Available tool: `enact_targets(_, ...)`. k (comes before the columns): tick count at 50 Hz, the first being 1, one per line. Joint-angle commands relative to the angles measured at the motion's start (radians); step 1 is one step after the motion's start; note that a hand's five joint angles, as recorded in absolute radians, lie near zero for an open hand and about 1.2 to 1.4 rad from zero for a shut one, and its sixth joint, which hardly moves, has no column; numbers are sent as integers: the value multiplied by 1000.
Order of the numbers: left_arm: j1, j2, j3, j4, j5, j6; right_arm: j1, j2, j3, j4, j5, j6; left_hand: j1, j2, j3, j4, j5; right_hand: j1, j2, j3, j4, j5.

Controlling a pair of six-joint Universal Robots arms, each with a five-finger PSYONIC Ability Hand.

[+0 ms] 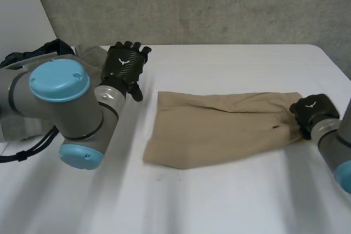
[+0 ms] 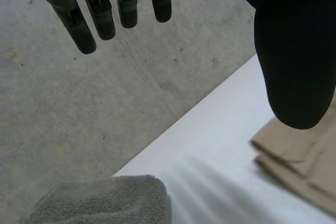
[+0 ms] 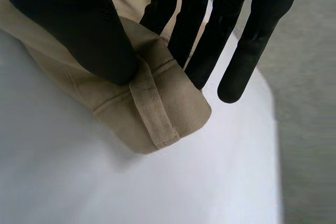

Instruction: Fold the laundry.

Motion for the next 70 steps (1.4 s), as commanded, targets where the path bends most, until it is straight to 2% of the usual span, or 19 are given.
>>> enact_targets(1, 3, 83, -63, -3, 2, -58, 25, -48, -11, -23, -9, -145, -17, -32, -37, -29, -49, 343, 237, 224, 200, 255)
enact_targets(4, 6, 113, -79, -3, 2, -104, 177, -59, -45, -86, -63, -156, -17, -32, -37, -29, -49, 343, 237, 224, 200, 255)
enact_targets(8, 6, 132, -88, -4, -1, -125, 422, -22, -64, -195, -213, -168, -17, -32, -37, -29, -49, 343, 237, 224, 200, 255)
enact_targets(12, 8, 147, -99, -7, 1, -125, 540, 102, -77, -227, -375, -200, -17, -32, -37, -29, -49, 343, 237, 224, 200, 255)
enact_targets(15, 6, 149, -102, -9, -2, -128, 570, 165, -96, -229, -437, -245, -17, -32, -37, -29, -49, 343, 237, 224, 200, 255)
enact_targets(18, 6, 150, -102, -6, -4, -125, 581, 197, -117, -240, -469, -297, -17, -32, -37, -29, -49, -253, -360, -373, -397, -341)
enact_targets(19, 6, 150, -102, -4, -4, -125, 581, 196, -120, -241, -468, -300, -17, -32, -37, -29, -49, -409, -515, -528, -552, -497)
enact_targets(20, 6, 150, -100, -3, -4, -127, 582, 184, -122, -243, -451, -299, -17, -32, -37, -29, -49, -774, -880, -893, -917, -862)
enact_targets(21, 6, 149, -97, 0, -4, -125, 581, 177, -120, -243, -443, -290, -17, -32, -37, -29, -49, -879, -985, -998, -1022, -967)
enact_targets(26, 6, 149, -68, 5, -2, -128, 521, 61, -65, -241, -403, -31, -17, -32, -37, -29, -49, -879, -985, -998, -1022, -967)
enact_targets(27, 3, 149, -59, 5, -2, -128, 497, -5, -35, -244, -402, 120, -17, -32, -37, -29, -49, -879, -985, -998, -1022, -967)
enact_targets(31, -10, 141, -7, 0, -4, -132, 443, -120, -19, -231, -389, 464, -5, -20, -25, -16, -37, -879, -985, -998, -1022, -967)
enact_targets(35, -55, 121, 49, -21, -5, -185, 339, -159, -47, -130, -348, 646, 22, 7, 2, 10, -10, -879, -985, -998, -1022, -967)
enact_targets(41, -127, 36, 128, -145, -5, -265, 263, -85, -171, 84, -288, 646, 31, 16, 10, 19, -1, -879, -985, -998, -1022, -967)
enact_targets(47, -187, -95, 213, -288, -13, -273, 262, 80, -344, 220, -299, 614, 48, 33, 28, 37, 16, -879, -985, -998, -1022, -967)
enact_targets(53, -191, -231, 243, -383, -119, -248, 262, 264, -450, 268, -307, 571, 42, 27, 22, 31, 10, -879, -985, -998, -1022, -967)
enact_targets(58, -187, -267, 237, -405, -174, -149, 265, 352, -481, 299, -285, 464, 40, 24, 19, 28, 7, -879, -985, -998, -1022, -967)
enact_targets(65, -181, -248, 230, -411, -163, -69, 262, 268, -449, 307, -229, 390, 48, 33, 28, 37, 16, -879, -985, -998, -1022, -967)
enact_targets(70, -170, -114, 237, -409, -76, -66, 248, 121, -343, 207, -198, 404, 57, 42, 37, 46, 25, -879, -985, -998, -1022, -967)
